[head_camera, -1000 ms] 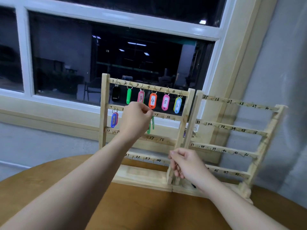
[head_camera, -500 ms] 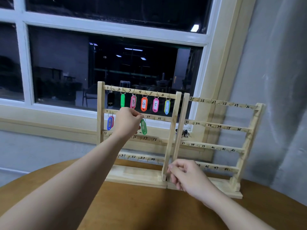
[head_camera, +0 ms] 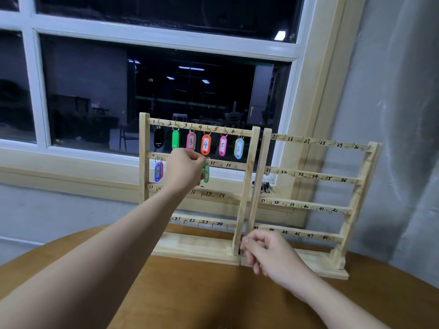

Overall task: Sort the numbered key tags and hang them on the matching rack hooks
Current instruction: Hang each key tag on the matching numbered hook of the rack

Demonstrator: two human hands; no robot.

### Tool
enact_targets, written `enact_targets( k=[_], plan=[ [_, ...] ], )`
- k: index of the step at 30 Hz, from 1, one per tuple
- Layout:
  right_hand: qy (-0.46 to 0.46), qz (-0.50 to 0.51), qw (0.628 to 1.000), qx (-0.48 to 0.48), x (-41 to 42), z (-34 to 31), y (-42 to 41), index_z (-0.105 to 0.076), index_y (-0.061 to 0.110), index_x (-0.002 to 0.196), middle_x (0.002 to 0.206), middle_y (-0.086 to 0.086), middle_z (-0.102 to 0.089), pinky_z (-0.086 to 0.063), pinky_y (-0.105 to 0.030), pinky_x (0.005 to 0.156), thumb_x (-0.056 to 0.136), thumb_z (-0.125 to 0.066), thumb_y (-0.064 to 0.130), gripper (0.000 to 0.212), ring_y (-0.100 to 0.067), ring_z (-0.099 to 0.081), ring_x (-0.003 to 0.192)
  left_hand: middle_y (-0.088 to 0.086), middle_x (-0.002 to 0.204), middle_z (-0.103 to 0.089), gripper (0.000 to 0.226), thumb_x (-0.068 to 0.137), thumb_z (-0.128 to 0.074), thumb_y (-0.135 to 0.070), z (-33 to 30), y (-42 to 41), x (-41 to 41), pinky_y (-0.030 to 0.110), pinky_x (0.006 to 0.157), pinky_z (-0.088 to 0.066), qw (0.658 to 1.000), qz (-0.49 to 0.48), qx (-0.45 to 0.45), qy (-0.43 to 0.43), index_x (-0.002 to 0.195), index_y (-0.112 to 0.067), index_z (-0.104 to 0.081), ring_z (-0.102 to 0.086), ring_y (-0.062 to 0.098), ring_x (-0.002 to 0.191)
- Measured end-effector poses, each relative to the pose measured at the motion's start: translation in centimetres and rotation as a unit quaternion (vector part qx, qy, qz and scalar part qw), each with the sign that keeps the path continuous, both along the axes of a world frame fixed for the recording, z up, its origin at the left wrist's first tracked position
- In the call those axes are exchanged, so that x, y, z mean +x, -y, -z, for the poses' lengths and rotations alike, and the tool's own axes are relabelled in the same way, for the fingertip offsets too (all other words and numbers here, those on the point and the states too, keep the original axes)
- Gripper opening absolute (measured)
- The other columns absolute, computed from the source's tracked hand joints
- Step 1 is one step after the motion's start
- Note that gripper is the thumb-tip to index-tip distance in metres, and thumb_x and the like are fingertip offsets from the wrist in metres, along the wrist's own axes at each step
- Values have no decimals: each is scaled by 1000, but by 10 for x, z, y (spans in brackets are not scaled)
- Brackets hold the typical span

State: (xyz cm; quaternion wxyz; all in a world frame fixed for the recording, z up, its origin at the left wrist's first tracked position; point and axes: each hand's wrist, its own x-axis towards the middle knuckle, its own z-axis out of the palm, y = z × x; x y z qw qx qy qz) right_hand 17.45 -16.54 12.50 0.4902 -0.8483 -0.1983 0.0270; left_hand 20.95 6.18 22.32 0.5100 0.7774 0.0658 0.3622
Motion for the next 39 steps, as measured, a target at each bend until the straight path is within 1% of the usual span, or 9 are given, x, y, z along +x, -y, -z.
enact_targets(
  k=[5, 8, 13, 16, 21, 28, 33, 36, 39],
  plan=[
    [-9, 0, 1000, 9, 3, 3, -1, -68, 4, 86, 60, 1, -60, -35, -14, 44, 105, -53, 19, 28, -16, -52, 49, 8, 73, -70, 23, 96, -58, -8, -1, 3, 4, 22, 42, -51, 998, -27, 55, -14, 77, -11, -72, -71, 14, 57],
    [-11, 0, 1000, 7, 6, 7, 1, -67, 8, 84, 59, 1, -61, -36, -14, 44, 105, -53, 20, 28, -17, -53, 49, 10, 73, -71, 25, 95, -59, -8, 0, 4, 6, 29, 46, -57, 999, -22, 35, -10, 74, -11, -71, -70, 14, 55],
    [-12, 2, 1000, 5, 8, 14, 5, -68, 12, 84, 60, 1, -63, -36, -13, 44, 105, -53, 23, 28, -17, -55, 51, 12, 74, -71, 17, 95, -62, -11, 3, 1, 7, 26, 47, -54, 999, -20, -28, -7, 87, -4, -74, -69, 15, 55],
    [-19, 4, 1000, 11, 6, 15, 6, -69, 11, 84, 61, 0, -62, -37, -14, 45, 105, -53, 22, 28, -17, -55, 52, 10, 78, -71, 15, 96, -63, -13, 5, 1, 8, 27, 48, -56, 999, -26, -5, -21, 87, -7, -73, -72, 16, 61],
    [-22, 4, 1000, 19, 3, 14, 6, -69, 9, 86, 61, 0, -62, -37, -14, 46, 105, -53, 21, 27, -17, -55, 53, 11, 74, -71, 18, 96, -62, -11, 12, -2, 8, 38, 57, -62, 998, -40, 21, -38, 87, -5, -76, -70, 17, 60],
    [-11, 4, 1000, 3, -5, 14, 10, -71, 8, 91, 64, -1, -63, -39, -15, 48, 105, -52, 20, 27, -15, -56, 55, 6, 72, -72, 19, 93, -58, -8, 41, -2, -12, 21, 45, -49, 997, -30, 43, -56, 84, -9, -75, -67, 15, 56],
    [-29, -4, 1000, -12, -16, 19, 9, -71, 8, 90, 65, 1, -64, -40, -21, 47, 103, -54, 21, 25, -14, -57, 55, 1, 68, -73, 18, 91, -62, -15, 90, 5, -52, 19, 40, -42, 988, 11, 105, -116, 76, -16, -73, -64, 9, 47],
    [-8, -11, 996, -84, -27, 27, 11, -71, 9, 87, 65, 1, -65, -43, -25, 52, 102, -56, 21, 24, -16, -58, 55, -5, 74, -72, 16, 93, -66, -17, 131, 18, -83, 15, 43, -42, 978, 76, 127, -147, 78, -20, -71, -65, 6, 50],
    [54, -2, 973, -222, -39, 43, 14, -71, 18, 83, 73, 1, -68, -47, -30, 63, 98, -62, 26, 19, -15, -61, 64, -11, 85, -69, 3, 94, -69, -24, 171, 27, -109, 15, 63, -47, 964, 123, 178, -157, 92, -24, -72, -64, 3, 70]
  ],
)
